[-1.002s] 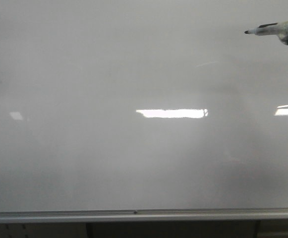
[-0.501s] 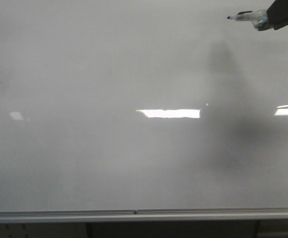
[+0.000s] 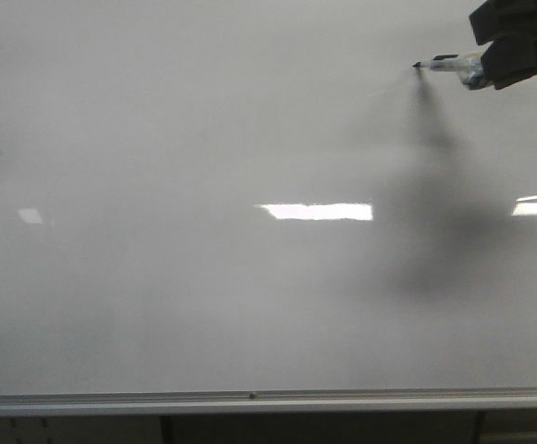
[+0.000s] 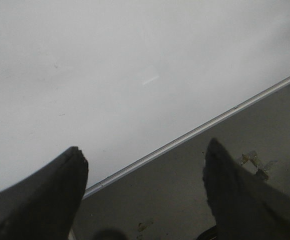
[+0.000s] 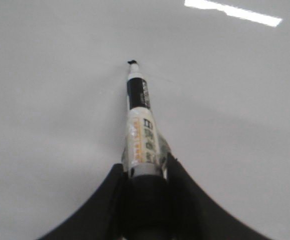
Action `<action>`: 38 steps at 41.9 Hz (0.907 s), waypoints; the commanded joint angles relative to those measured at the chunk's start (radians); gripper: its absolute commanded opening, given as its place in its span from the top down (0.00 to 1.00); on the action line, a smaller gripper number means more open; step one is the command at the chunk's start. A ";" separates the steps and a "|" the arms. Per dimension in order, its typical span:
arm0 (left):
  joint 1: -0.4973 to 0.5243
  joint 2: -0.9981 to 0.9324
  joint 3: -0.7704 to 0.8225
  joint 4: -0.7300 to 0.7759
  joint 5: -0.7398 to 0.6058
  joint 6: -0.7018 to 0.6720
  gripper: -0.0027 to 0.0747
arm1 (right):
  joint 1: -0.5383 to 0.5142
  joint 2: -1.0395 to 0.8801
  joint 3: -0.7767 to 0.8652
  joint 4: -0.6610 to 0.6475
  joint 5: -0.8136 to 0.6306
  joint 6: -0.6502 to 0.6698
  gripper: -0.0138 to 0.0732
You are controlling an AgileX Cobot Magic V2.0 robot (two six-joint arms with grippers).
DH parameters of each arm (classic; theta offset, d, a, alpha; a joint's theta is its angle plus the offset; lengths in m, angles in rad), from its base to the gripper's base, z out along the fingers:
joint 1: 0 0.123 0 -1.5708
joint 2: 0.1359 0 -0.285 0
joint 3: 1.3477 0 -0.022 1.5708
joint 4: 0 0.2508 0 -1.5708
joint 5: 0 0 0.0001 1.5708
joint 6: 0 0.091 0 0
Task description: Write number 2 on whiteboard
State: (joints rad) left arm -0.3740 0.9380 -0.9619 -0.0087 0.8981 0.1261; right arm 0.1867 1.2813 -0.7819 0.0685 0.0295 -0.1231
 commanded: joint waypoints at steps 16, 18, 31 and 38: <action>0.001 -0.007 -0.027 -0.007 -0.062 -0.012 0.34 | -0.026 0.009 -0.037 0.009 0.133 -0.009 0.87; 0.001 -0.007 -0.027 -0.007 -0.062 -0.012 0.34 | -0.011 0.025 -0.037 0.009 0.134 -0.009 0.87; 0.001 -0.007 -0.027 -0.007 -0.062 -0.012 0.34 | -0.038 0.043 -0.037 -0.019 0.184 -0.009 0.87; 0.001 -0.007 -0.027 -0.007 -0.080 -0.012 0.34 | -0.085 0.025 -0.038 -0.006 0.211 -0.009 0.87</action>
State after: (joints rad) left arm -0.3740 0.9380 -0.9619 -0.0087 0.8921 0.1261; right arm 0.1082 1.3480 -0.7857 0.0596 0.2819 -0.1254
